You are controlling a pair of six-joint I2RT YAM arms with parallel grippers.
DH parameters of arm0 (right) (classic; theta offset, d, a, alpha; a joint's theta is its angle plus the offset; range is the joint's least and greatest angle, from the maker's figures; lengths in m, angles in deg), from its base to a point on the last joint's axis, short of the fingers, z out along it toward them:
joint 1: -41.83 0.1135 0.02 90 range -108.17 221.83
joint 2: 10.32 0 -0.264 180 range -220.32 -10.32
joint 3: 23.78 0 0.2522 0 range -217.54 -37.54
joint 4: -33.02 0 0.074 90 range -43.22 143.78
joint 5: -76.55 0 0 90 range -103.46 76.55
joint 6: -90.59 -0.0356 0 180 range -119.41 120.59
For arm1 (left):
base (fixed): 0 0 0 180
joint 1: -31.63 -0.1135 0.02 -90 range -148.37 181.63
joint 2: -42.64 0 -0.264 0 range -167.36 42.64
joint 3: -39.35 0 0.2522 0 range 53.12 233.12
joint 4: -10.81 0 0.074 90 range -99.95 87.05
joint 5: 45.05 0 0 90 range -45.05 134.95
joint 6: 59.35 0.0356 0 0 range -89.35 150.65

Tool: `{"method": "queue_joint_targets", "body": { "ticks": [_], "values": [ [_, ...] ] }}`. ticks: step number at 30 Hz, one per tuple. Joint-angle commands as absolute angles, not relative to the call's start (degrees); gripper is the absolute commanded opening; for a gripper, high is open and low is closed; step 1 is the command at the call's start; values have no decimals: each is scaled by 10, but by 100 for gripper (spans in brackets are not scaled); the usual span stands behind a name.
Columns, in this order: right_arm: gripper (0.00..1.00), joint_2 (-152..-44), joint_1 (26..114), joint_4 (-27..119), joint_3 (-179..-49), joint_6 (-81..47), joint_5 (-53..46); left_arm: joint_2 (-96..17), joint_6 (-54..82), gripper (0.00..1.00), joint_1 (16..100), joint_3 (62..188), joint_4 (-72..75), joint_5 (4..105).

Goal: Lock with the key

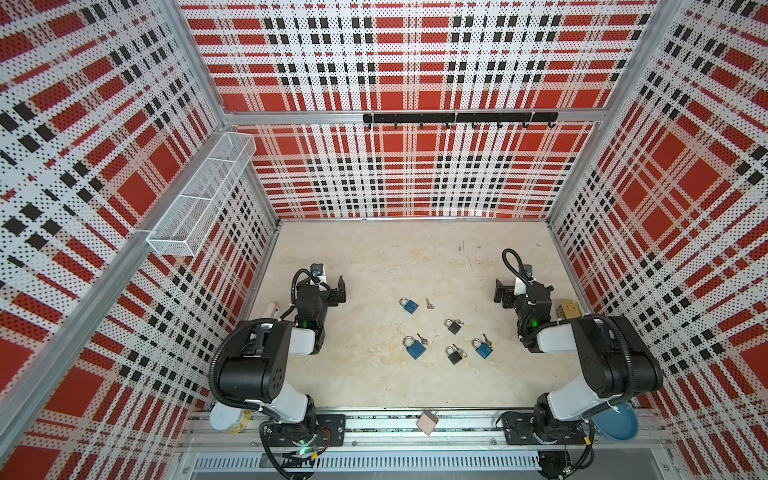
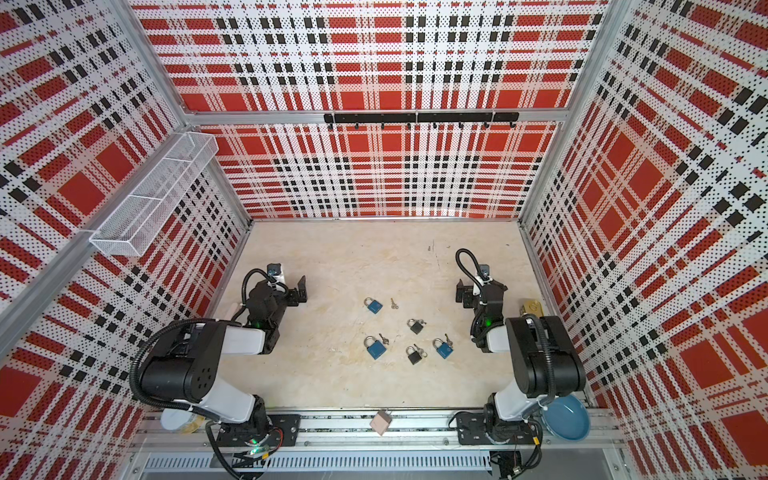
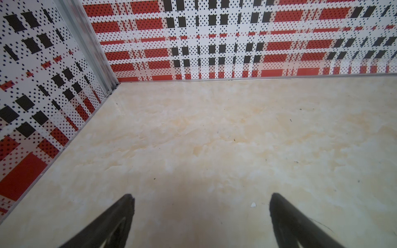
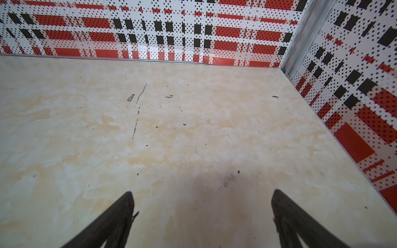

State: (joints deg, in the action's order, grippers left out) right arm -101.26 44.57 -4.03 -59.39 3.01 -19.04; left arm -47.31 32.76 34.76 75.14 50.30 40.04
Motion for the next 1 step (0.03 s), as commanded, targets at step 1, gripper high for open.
{"method": "queue_joint_targets", "body": {
  "ticks": [1],
  "values": [
    [100,-1014,443,-71,-601,43,-188,-476,335,99,350,764,500,399]
  ]
}}
